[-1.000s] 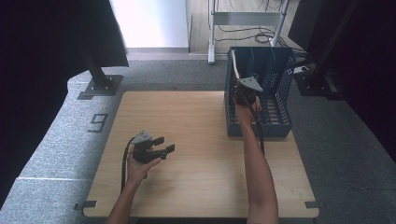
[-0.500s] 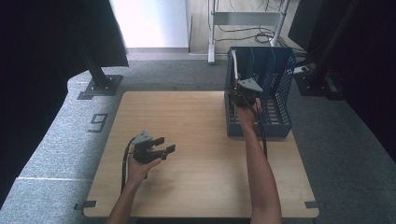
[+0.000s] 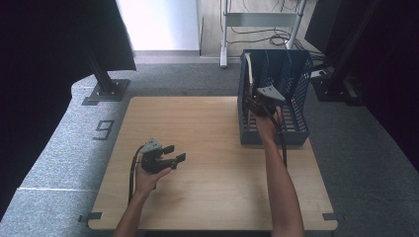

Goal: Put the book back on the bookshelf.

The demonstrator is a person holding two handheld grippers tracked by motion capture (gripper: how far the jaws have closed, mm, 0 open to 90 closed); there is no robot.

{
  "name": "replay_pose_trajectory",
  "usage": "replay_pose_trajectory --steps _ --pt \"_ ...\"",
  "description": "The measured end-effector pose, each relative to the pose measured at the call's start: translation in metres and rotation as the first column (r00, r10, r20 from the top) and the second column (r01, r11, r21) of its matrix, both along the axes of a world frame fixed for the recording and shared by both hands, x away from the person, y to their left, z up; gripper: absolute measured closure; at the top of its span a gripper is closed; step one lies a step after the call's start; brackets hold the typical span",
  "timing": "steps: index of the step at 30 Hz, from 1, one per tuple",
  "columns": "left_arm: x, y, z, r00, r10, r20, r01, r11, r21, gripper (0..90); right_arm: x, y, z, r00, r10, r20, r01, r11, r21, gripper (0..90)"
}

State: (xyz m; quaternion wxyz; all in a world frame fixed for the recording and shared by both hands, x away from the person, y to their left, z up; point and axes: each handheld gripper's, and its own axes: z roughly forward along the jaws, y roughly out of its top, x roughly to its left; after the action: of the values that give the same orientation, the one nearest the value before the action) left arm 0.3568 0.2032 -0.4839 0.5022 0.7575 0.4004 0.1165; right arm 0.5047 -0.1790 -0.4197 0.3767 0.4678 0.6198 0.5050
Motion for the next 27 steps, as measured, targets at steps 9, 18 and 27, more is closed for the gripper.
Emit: replay_pose_trajectory --steps 9,18,27 --pt "-0.001 0.000 0.001 1.0000 0.000 0.001 0.000 1.0000 0.001 32.7 -0.012 -0.005 -0.002 0.9997 0.025 0.001 -0.025 1.000 0.015 49.9" --pt "-0.001 -0.002 0.000 1.0000 -0.005 0.000 0.005 1.0000 0.004 32.6 -0.026 -0.009 -0.005 0.9986 0.053 -0.003 -0.053 0.998 0.032 49.7" --pt "-0.002 -0.002 0.001 1.0000 -0.006 0.004 0.006 1.0000 0.005 32.6 -0.041 -0.012 -0.007 0.9964 0.085 0.001 -0.085 0.995 0.046 49.7"
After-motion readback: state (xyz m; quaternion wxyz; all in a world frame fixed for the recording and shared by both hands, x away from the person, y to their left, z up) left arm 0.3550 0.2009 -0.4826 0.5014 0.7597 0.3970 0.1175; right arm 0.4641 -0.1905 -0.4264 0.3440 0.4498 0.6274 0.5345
